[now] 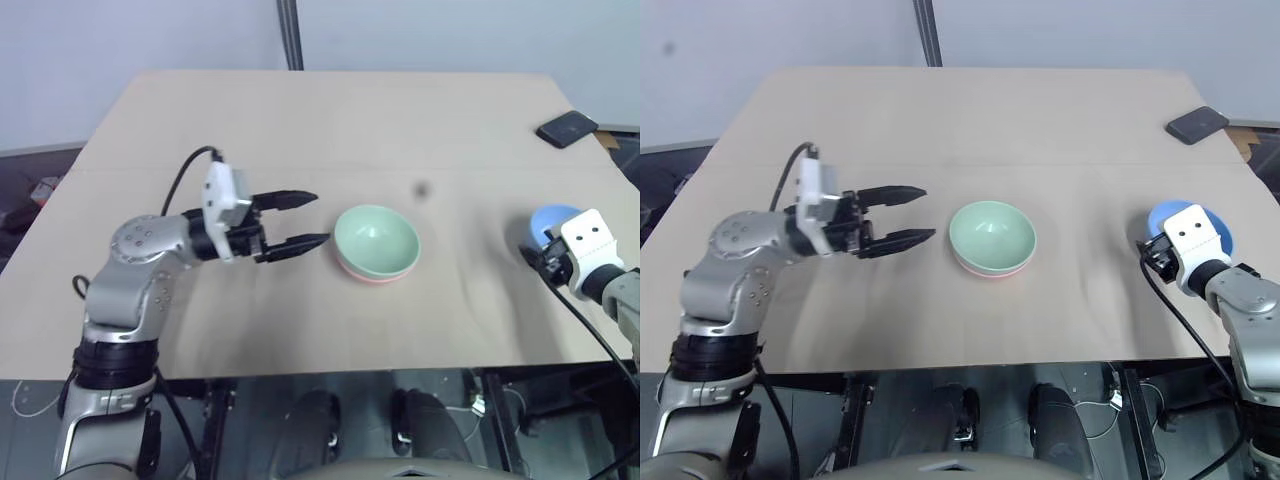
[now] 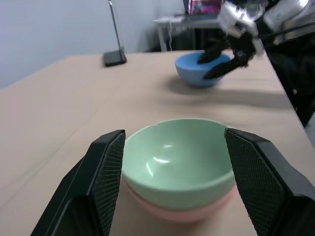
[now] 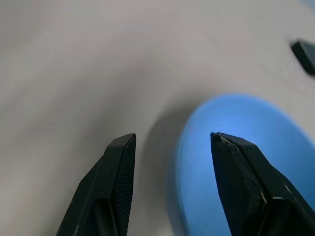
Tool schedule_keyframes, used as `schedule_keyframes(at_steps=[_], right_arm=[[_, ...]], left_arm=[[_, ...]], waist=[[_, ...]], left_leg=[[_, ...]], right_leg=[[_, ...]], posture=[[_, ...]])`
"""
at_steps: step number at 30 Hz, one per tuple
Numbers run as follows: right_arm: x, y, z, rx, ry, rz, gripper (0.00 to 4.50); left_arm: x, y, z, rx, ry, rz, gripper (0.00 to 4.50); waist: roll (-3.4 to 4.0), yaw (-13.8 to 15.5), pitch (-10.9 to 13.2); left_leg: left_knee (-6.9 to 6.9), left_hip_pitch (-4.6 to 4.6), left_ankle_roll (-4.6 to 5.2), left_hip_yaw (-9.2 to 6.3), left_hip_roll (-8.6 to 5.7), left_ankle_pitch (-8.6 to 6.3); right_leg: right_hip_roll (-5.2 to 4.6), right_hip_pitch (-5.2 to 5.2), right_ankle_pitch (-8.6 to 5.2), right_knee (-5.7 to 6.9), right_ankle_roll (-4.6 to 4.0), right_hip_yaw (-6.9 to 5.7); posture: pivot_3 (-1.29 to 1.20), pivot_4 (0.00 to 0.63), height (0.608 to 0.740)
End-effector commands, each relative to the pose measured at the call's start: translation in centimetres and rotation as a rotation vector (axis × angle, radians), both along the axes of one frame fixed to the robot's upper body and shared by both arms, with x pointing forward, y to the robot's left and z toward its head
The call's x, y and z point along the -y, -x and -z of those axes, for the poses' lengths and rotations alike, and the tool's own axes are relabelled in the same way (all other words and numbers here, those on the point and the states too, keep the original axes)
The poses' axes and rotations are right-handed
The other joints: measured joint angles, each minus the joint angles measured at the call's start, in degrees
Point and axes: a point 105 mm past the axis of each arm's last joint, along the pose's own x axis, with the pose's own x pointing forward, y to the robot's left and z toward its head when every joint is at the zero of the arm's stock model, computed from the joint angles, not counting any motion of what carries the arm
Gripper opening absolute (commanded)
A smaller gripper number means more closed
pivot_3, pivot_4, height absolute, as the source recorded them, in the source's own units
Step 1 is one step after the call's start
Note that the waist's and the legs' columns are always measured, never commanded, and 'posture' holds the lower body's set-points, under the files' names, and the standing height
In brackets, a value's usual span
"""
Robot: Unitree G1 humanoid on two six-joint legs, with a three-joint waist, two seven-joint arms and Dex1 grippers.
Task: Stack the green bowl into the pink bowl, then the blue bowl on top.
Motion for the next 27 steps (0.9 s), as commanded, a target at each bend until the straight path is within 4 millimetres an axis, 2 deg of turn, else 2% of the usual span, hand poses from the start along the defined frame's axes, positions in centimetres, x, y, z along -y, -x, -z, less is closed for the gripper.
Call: schedule_keyframes(at_steps=[1, 5, 8, 11, 12, 15, 17, 19, 20, 24, 27], right_arm=[[0.6, -0.5, -0.7, 0.010, -0.010, 0.040, 2.54], [0.3, -1.0, -0.5, -0.027, -0.036, 0.022, 2.54], [0.1, -1.1, -0.1, -0.063, -0.035, -0.006, 1.79], [0.1, -1.4, -0.2, -0.065, -0.007, -0.026, 0.28], [0.0, -1.5, -0.3, -0.061, -0.004, -0.032, 0.07], [-0.3, -2.0, -1.0, -0.028, 0.018, -0.046, 0.07], [-3.5, -2.3, -3.6, 0.083, -0.013, -0.214, 0.07], [-9.0, -0.9, -6.4, 0.177, -0.089, -0.518, 0.07], [-10.6, -0.2, -7.0, 0.191, -0.117, -0.612, 0.07], [-16.3, 2.0, -8.5, 0.189, -0.194, -0.883, 0.07], [-19.5, 2.6, -8.0, 0.141, -0.202, -1.010, 0.07]], left_arm=[[-0.3, 1.9, -0.8, 0.002, 0.020, 0.091, 4.40], [-0.3, 1.2, -0.8, 0.042, 0.024, 0.005, 4.40], [-0.1, 1.1, -0.8, 0.031, 0.036, -0.019, 4.50], [0.0, 1.1, -0.6, 0.024, 0.052, -0.026, 4.50], [0.1, 1.1, -0.6, 0.019, 0.056, -0.028, 4.50], [0.1, 1.2, -0.4, 0.012, 0.067, -0.038, 4.50], [-0.1, 1.0, 0.0, 0.012, 0.078, -0.071, 4.50], [-0.6, 0.8, 0.8, -0.001, 0.078, -0.109, 4.50], [-0.8, 0.7, 1.1, -0.009, 0.078, -0.120, 4.50], [-1.4, 0.7, 2.3, -0.039, 0.054, -0.146, 4.50], [-1.5, 0.7, 2.8, -0.044, 0.046, -0.155, 4.50]], waist=[[0.00, -0.1, 0.0], [0.00, -0.1, 0.0], [0.00, 0.0, 0.0], [0.00, -0.1, 0.0], [0.00, -0.1, 0.0], [0.00, -0.2, 0.0], [0.01, -0.2, 0.0], [0.03, -0.6, 0.0], [0.03, -0.9, 0.0], [0.01, -0.9, 0.0], [-0.01, -0.6, 0.0]], left_leg=[[0.00, 0.00, 0.00, 0.00, 0.00, 0.00], [0.00, 0.02, -0.01, -0.02, 0.01, 0.00], [0.00, 0.00, 0.00, -0.02, 0.00, 0.00], [0.00, -0.01, 0.02, -0.01, -0.02, -0.01], [0.00, -0.01, 0.02, 0.00, -0.02, -0.01], [0.00, 0.00, 0.02, 0.00, -0.01, -0.01], [0.00, 0.00, 0.01, 0.00, 0.00, -0.01], [0.00, 0.01, 0.01, 0.03, 0.00, -0.01], [-0.01, 0.01, 0.01, 0.04, 0.02, -0.01], [-0.01, 0.00, 0.00, -0.06, 0.10, -0.01], [-0.01, -0.01, 0.03, -0.07, 0.04, -0.03]], right_leg=[[-0.01, 0.00, -0.01, 0.00, -0.01, 0.01], [0.03, 0.00, -0.01, 0.01, -0.02, 0.00], [0.03, 0.00, 0.01, 0.02, 0.02, 0.00], [0.02, 0.00, 0.09, -0.02, 0.15, 0.02], [0.02, 0.00, 0.10, -0.02, 0.16, 0.03], [0.03, -0.01, 0.10, -0.01, 0.17, 0.03], [0.04, -0.01, 0.09, -0.01, 0.16, 0.03], [0.05, -0.02, 0.10, -0.01, 0.17, 0.07], [0.06, -0.04, 0.11, -0.01, 0.18, 0.08], [0.11, -0.03, 0.11, -0.01, 0.18, 0.00], [-0.03, 0.01, 0.08, -0.04, 0.11, -0.06]], posture=[[0.00, 0.150, 0.739], [0.00, 0.150, 0.739], [0.00, 0.150, 0.739], [0.00, 0.150, 0.739], [0.00, 0.150, 0.739], [0.00, 0.150, 0.739], [0.00, 0.150, 0.739], [0.00, 0.150, 0.739], [0.00, 0.150, 0.739], [0.00, 0.150, 0.739], [0.00, 0.150, 0.739]])
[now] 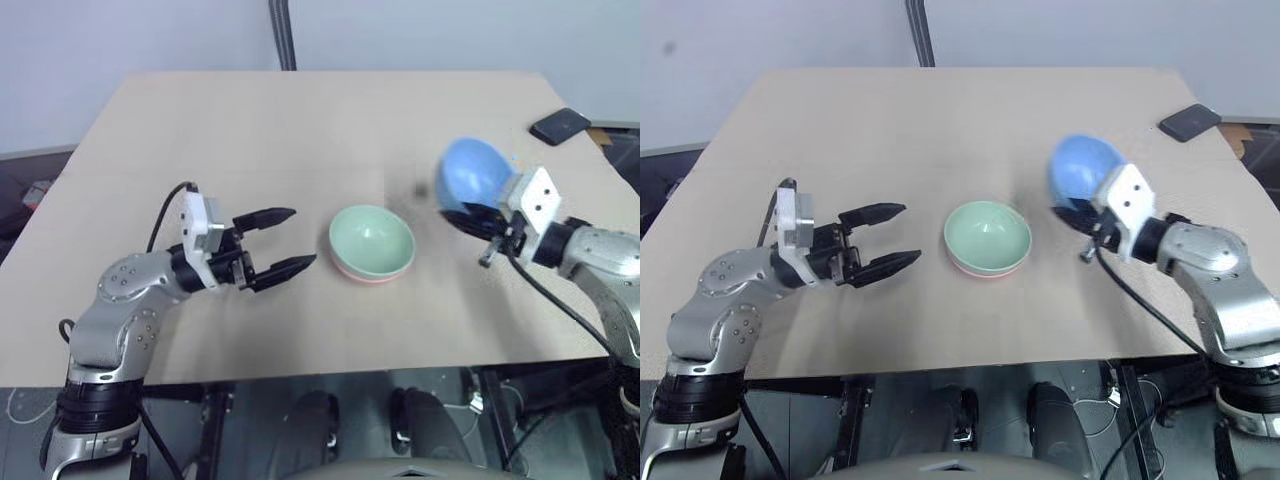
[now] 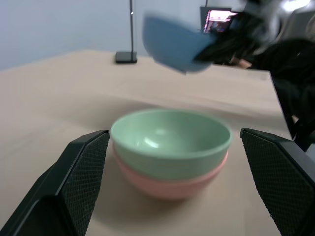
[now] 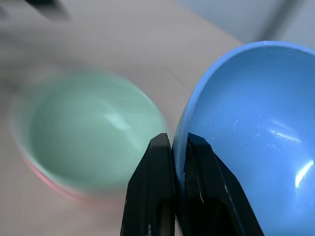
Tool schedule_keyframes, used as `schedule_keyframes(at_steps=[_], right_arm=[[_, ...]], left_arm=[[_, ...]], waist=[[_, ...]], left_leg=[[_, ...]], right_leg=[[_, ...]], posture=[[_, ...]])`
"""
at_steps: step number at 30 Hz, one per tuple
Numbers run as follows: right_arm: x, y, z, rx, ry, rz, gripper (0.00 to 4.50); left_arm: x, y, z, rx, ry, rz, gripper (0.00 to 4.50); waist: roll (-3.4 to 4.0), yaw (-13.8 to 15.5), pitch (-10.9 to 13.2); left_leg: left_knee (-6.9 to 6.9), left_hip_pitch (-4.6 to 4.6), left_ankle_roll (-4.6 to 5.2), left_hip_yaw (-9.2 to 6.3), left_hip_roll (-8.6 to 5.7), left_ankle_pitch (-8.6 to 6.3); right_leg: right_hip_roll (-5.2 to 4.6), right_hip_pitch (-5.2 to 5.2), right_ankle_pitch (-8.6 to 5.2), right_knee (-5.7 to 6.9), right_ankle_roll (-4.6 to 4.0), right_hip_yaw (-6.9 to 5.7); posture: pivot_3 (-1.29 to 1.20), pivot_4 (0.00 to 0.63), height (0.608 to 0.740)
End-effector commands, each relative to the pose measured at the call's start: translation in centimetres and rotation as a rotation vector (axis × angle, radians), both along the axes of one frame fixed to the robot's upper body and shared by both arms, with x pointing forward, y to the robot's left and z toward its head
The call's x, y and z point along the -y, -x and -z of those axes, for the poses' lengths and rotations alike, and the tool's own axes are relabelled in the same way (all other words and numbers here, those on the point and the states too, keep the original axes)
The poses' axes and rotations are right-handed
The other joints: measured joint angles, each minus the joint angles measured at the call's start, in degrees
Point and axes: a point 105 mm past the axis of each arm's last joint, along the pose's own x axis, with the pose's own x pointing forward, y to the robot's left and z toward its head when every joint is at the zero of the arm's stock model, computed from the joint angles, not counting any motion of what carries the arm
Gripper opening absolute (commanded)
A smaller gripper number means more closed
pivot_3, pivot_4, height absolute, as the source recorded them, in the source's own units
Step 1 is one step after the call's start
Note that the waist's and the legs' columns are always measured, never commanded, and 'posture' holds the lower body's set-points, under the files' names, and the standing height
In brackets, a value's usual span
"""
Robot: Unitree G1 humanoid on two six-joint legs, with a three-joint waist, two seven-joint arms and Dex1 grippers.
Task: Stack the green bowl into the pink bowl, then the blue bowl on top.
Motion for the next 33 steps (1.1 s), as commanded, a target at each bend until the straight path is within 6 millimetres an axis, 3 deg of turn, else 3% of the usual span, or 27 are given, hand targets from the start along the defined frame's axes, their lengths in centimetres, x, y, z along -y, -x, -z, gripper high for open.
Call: schedule_keyframes(at_steps=[1, 5, 8, 10, 15, 16, 19, 22, 24, 27, 33], right_arm=[[-3.4, 0.8, 0.4, -0.020, 0.019, -0.146, 0.07], [-4.8, 0.8, 3.1, -0.100, 0.103, -0.230, 0.07], [-4.9, 0.8, 4.0, -0.138, 0.121, -0.254, 1.09], [-4.7, 0.9, 3.8, -0.135, 0.114, -0.258, 2.07], [-3.6, 1.1, 0.5, -0.042, 0.031, -0.236, 4.21], [-3.3, 1.4, -0.3, -0.027, 0.007, -0.234, 4.44], [-1.7, 2.9, -1.6, -0.049, -0.047, -0.236, 4.44], [1.2, 3.6, -0.9, -0.084, -0.032, -0.152, 4.44], [3.6, 3.3, 0.2, -0.092, 0.022, -0.049, 4.44], [8.9, 3.0, 3.0, -0.130, 0.113, 0.159, 4.44], [14.1, 3.9, 5.2, -0.159, 0.160, 0.301, 4.44]], left_arm=[[-0.2, 0.0, -0.3, 0.036, -0.010, -0.015, 4.50], [-0.3, 0.2, -0.2, 0.037, -0.006, -0.028, 4.50], [-0.4, 0.4, 0.0, 0.026, -0.002, -0.042, 4.50], [-0.5, 0.7, 0.0, 0.016, 0.001, -0.049, 4.50], [-0.5, 1.2, 0.4, 0.006, 0.002, -0.074, 4.50], [-0.5, 1.3, 0.4, 0.003, 0.005, -0.077, 4.50], [-0.1, 1.9, 0.6, -0.031, 0.030, -0.064, 4.50], [-0.1, 2.1, 1.1, -0.033, 0.016, -0.078, 4.50], [-0.2, 2.2, 1.3, -0.034, 0.007, -0.090, 4.50], [-0.9, 2.0, 1.5, -0.006, -0.020, -0.165, 4.50], [-3.4, 2.0, 1.7, -0.019, -0.068, -0.325, 4.50]], waist=[[-0.01, 0.2, 0.0], [0.00, 0.7, 0.0], [0.00, 0.5, 0.0], [0.00, 0.6, 0.0], [0.00, 0.6, 0.0], [0.00, 0.6, 0.0], [0.00, 0.7, 0.0], [-0.01, 0.7, 0.0], [0.00, 0.7, 0.0], [-0.01, 0.7, 0.0], [0.04, 0.4, 0.0]], left_leg=[[0.00, -0.01, 0.01, 0.00, -0.03, 0.00], [0.00, -0.03, 0.00, -0.03, -0.03, 0.00], [0.00, -0.04, 0.01, -0.01, -0.07, -0.01], [0.00, -0.03, 0.01, -0.01, -0.07, 0.00], [0.00, -0.02, 0.00, -0.02, -0.03, -0.01], [0.00, -0.02, 0.00, -0.02, -0.03, -0.01], [0.00, -0.04, 0.00, -0.06, -0.04, -0.01], [-0.01, -0.05, 0.03, -0.13, -0.04, -0.04], [-0.02, -0.07, 0.04, -0.13, -0.05, -0.05], [-0.02, -0.05, 0.06, -0.09, -0.05, -0.06], [-0.02, 0.03, 0.07, 0.01, -0.02, -0.06]], right_leg=[[-0.03, 0.00, -0.06, 0.00, -0.12, 0.00], [-0.04, -0.01, -0.08, 0.00, -0.16, -0.08], [-0.08, -0.01, -0.08, -0.01, -0.16, -0.07], [-0.08, -0.01, -0.07, -0.01, -0.16, -0.07], [-0.09, -0.01, -0.08, 0.01, -0.16, -0.08], [-0.10, -0.01, -0.07, 0.00, -0.16, -0.09], [-0.15, -0.01, -0.07, -0.01, -0.16, -0.12], [-0.46, 0.05, -0.07, -0.09, -0.17, -0.23], [-0.49, 0.06, -0.07, -0.15, -0.17, -0.26], [-0.49, 0.07, -0.07, -0.15, -0.17, -0.22], [-0.38, 0.07, -0.08, -0.08, -0.16, -0.09]], posture=[[0.00, 0.150, 0.739], [0.00, 0.150, 0.739], [0.00, 0.150, 0.739], [0.00, 0.150, 0.739], [0.00, 0.150, 0.739], [0.00, 0.150, 0.739], [0.00, 0.150, 0.739], [0.00, 0.150, 0.739], [0.00, 0.150, 0.739], [0.00, 0.150, 0.739], [0.00, 0.150, 0.739]])
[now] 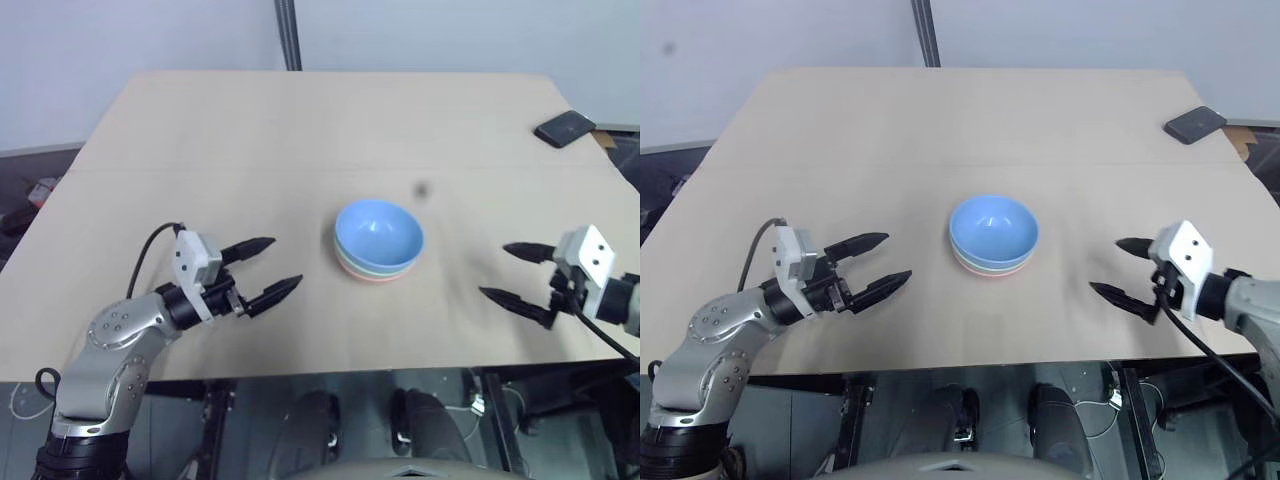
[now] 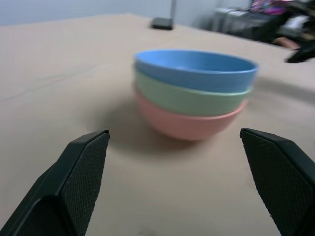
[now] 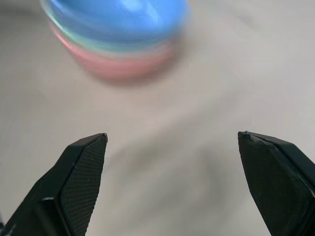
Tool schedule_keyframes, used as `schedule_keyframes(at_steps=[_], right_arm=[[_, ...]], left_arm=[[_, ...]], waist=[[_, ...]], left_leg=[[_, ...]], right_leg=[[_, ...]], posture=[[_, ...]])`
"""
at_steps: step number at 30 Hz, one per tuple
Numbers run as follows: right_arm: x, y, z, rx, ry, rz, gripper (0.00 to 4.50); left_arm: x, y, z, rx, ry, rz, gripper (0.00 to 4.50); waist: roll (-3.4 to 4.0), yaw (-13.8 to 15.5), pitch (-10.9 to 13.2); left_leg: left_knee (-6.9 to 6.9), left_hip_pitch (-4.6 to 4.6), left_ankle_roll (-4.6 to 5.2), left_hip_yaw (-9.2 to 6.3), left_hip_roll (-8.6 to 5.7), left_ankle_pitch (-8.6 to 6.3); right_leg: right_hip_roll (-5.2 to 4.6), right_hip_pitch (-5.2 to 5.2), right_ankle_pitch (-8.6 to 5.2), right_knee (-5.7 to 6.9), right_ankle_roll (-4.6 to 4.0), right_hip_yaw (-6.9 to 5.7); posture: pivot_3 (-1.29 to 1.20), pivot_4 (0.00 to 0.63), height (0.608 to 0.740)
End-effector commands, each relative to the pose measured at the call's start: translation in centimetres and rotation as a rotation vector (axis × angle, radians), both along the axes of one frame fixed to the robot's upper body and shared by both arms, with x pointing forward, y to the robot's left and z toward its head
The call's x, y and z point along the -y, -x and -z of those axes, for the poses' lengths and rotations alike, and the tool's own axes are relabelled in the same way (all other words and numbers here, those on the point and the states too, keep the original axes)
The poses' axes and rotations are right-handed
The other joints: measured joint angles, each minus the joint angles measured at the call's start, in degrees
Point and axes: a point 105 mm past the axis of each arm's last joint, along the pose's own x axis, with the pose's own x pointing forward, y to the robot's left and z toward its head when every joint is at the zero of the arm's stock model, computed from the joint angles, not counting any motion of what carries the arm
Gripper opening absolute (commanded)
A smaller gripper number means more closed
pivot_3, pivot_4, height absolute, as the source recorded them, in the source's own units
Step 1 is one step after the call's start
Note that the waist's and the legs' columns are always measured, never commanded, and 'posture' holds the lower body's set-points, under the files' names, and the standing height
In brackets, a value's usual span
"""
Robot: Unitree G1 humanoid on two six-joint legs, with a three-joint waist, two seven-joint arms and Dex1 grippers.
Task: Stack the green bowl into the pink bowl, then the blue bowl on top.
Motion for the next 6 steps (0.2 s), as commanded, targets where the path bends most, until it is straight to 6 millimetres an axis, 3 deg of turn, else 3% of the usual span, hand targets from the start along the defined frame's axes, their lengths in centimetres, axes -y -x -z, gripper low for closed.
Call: schedule_keyframes(at_steps=[1, 6], right_arm=[[2.0, 0.3, -1.2, 0.071, 0.031, 0.034, 4.44], [2.4, 0.8, -0.9, 0.056, 0.022, 0.018, 4.44]], left_arm=[[-1.6, 0.5, -1.2, 0.049, -0.060, -0.087, 4.50], [-2.5, 1.8, -0.8, -0.006, -0.084, -0.096, 4.50]], waist=[[0.00, 0.0, 0.0], [0.00, 0.2, 0.0]], left_leg=[[0.00, 0.00, 0.00, 0.01, 0.02, 0.00], [0.00, -0.01, 0.01, 0.00, 0.02, -0.01]], right_leg=[[0.06, -0.01, -0.01, 0.00, 0.01, 0.00], [0.19, -0.02, -0.01, -0.02, 0.01, 0.01]], posture=[[0.00, 0.150, 0.739], [0.00, 0.150, 0.739]])
